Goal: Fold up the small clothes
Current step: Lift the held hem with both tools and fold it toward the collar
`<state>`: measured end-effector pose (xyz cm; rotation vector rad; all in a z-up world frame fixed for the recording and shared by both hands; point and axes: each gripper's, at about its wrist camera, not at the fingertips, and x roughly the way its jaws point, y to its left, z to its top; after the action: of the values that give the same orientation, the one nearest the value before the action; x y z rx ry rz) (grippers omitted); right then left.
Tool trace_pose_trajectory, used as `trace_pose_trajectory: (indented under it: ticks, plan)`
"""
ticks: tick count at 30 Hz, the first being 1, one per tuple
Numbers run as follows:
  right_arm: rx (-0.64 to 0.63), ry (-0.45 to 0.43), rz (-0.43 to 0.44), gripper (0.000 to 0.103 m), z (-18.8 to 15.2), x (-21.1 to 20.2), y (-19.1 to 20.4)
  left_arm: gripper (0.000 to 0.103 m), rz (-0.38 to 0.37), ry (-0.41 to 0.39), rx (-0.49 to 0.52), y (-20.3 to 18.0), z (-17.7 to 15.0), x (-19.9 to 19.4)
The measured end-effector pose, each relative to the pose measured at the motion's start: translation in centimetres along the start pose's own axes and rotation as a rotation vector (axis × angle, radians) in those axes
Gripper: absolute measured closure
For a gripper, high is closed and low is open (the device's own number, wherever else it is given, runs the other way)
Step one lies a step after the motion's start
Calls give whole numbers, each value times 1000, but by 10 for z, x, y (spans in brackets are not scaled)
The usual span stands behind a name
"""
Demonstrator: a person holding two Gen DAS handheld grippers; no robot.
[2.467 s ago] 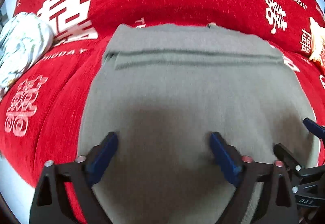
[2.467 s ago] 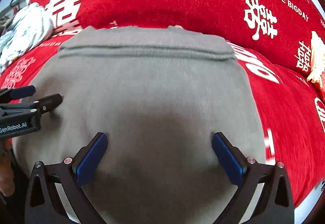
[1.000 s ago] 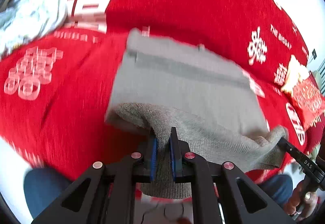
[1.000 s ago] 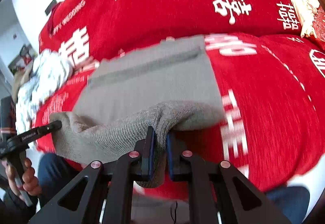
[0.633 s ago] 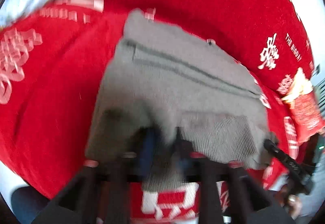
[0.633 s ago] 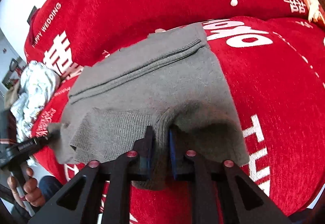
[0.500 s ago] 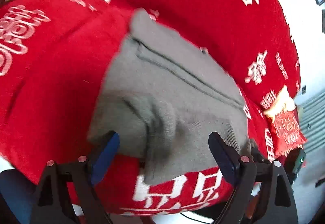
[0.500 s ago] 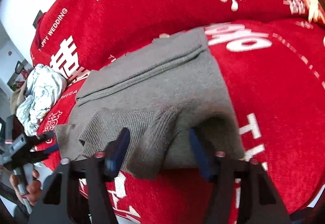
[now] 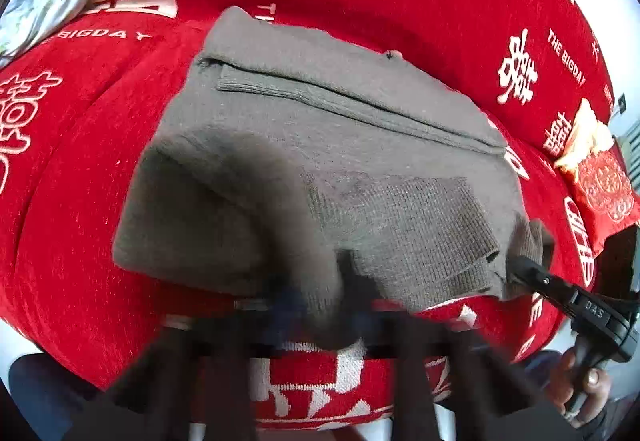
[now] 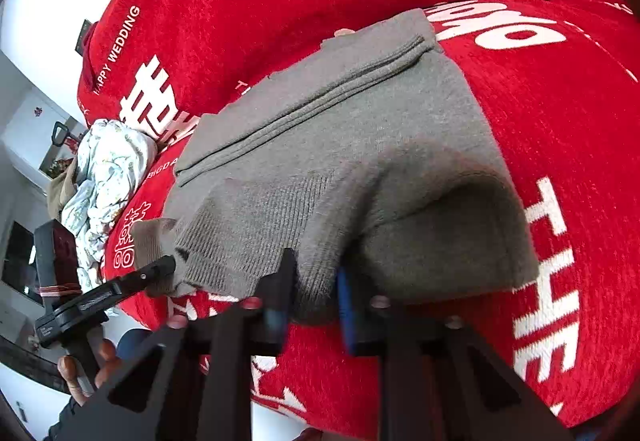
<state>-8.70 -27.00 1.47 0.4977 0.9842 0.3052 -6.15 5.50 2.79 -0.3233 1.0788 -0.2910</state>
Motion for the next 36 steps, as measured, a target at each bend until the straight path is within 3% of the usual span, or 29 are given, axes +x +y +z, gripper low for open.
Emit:
trace_pose_trajectory:
  ticks: [2,6,15,25,36]
  plan:
    - [4,-12,22,88,0,-6,0,91,-57,-19,-55,10,5,-13]
    - [-25,-64,65,89,3,-28,7,91,-93,-86,-84,18,14,-38]
    - [-20,-166,73,90,30,-52,20,91,-62,-162,-17,-6,39,-53]
    - [-33,-185,25,90,60,-52,31,91,-17,-209,12,-16,67,-53]
    - [-27,-204,-32,90,103,-32,39,91,-12,-198,18,-18,107,-37]
